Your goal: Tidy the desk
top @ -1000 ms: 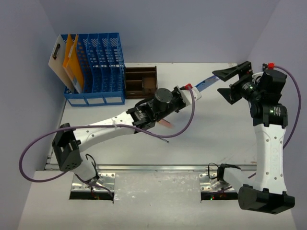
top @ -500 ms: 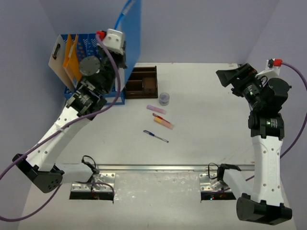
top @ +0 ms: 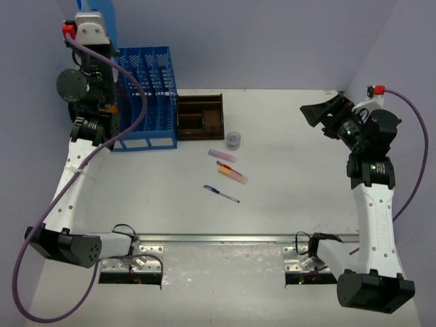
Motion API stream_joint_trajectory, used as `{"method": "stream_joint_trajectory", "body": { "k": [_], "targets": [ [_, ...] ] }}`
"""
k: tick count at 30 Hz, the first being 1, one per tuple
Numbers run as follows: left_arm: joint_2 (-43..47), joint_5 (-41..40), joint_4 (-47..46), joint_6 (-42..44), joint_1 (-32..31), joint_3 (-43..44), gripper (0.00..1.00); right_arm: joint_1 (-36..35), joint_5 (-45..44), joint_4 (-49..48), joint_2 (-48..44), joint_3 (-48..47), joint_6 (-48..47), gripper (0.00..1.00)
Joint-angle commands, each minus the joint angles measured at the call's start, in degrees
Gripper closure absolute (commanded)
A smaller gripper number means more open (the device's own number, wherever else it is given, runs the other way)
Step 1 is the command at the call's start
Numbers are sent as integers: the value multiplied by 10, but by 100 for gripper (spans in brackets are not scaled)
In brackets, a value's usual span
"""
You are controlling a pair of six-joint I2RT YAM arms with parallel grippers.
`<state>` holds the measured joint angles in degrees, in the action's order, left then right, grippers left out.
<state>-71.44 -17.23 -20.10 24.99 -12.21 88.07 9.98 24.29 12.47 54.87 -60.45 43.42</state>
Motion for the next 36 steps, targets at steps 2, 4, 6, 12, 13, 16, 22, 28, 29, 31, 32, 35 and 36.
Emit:
{"method": "stream_joint_trajectory", "body": {
  "k": [2,4,6,12,13,16,22,28,29,31,32,35,36],
  "targets": [
    [-38,84,-111,-72,104,39,100,-1,15,-39,-3,4,-21,1],
    [-61,148,-102,-153,151,51,100,-1,17,-37,-3,5,-26,1],
    [-88,201,-99,-203,206,63,100,-1,19,-33,-2,4,-28,1],
    [-128,275,-105,-334,283,69,100,-1,22,-27,1,3,-38,1],
    [-129,279,-108,-347,286,64,100,-1,24,-26,4,5,-38,1],
    [-129,288,-132,-354,288,45,100,-1,29,-28,8,11,-33,1],
    [-144,292,-164,-357,287,27,100,-1,37,-30,16,10,-29,1],
    [-146,314,-216,-330,286,-18,100,-2,44,-26,21,3,-28,1],
    [-146,315,-219,-325,287,-22,100,-1,48,-26,23,3,-27,1],
    [-147,315,-232,-312,286,-32,100,-1,51,-26,24,2,-26,1],
    [-148,316,-237,-310,287,-35,100,-1,52,-26,26,2,-24,1],
    [-154,315,-251,-302,286,-38,100,-2,56,-28,31,2,-18,1],
    [-157,313,-254,-301,286,-38,100,-1,58,-28,32,2,-18,1]
  ]
}}
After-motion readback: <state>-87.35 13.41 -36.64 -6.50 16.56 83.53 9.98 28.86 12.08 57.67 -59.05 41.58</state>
